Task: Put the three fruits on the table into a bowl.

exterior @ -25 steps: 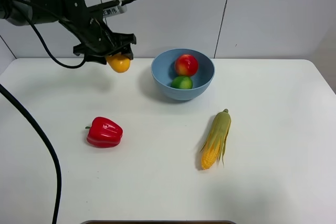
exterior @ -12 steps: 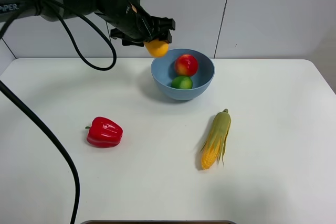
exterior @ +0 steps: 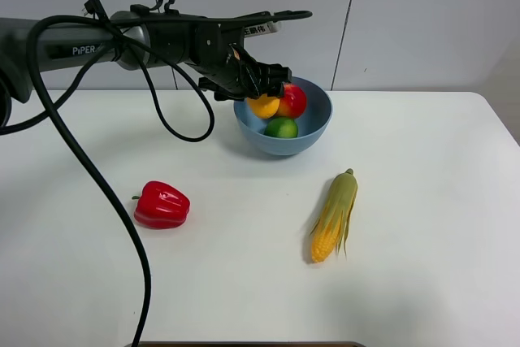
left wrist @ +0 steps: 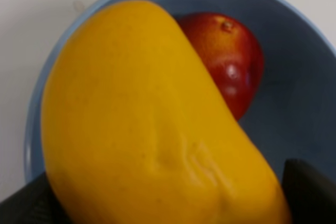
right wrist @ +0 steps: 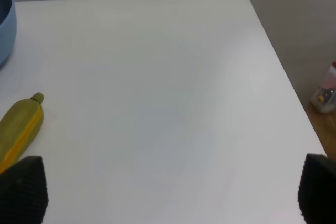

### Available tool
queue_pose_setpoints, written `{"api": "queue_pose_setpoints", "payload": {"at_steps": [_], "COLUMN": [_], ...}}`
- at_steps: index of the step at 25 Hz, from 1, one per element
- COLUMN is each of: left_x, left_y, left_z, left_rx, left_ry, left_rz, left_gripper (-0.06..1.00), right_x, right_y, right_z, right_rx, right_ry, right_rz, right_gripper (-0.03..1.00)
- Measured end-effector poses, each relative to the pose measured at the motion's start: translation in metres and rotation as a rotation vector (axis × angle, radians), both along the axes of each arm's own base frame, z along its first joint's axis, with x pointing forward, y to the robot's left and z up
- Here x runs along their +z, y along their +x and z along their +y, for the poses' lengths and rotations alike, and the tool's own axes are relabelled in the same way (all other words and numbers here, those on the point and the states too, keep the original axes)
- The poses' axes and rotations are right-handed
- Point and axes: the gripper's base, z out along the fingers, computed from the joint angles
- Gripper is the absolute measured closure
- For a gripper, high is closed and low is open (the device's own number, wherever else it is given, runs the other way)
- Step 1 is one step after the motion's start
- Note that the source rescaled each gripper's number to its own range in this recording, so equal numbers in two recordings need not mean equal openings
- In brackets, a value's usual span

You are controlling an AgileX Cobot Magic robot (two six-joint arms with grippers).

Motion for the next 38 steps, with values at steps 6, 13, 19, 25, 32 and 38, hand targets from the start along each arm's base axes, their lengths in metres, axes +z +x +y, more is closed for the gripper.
{"api": "queue_pose_setpoints", "payload": {"at_steps": [6,13,19,25,32,38], "left_x": [0.001,0.032,0.082,0.120,0.156,0.191], "left_y": [0.001,-0.003,-0.015,-0.031,-0.054,-0.077], "left_z": [0.000,0.009,0.039,0.082,0.144,0.189], "left_rx": [-0.018,-0.062,-0.056,-0.071,-0.058,-0.014], "left_ry": [0.016,0.078,0.145,0.268,0.386,0.419], "left_rz": [-0.033,-0.102,-0.097,-0.019,0.106,0.116], "left_gripper": [0.08,-0.05,-0.05,-0.05,-0.05,-0.05], "right_x": [0.000,0.000,0.000,0.000,0.000,0.000], "right_y": [0.000,0.000,0.000,0.000,0.000,0.000], "right_z": [0.000,0.000,0.000,0.000,0.000,0.000], "right_rx": [0.000,0.000,0.000,0.000,0.000,0.000], "right_ry": [0.000,0.000,0.000,0.000,-0.001,-0.001], "right_rz": [0.000,0.000,0.000,0.000,0.000,0.000], "right_gripper": [0.10,0.10,0.10,0.10,0.10,0.10]}}
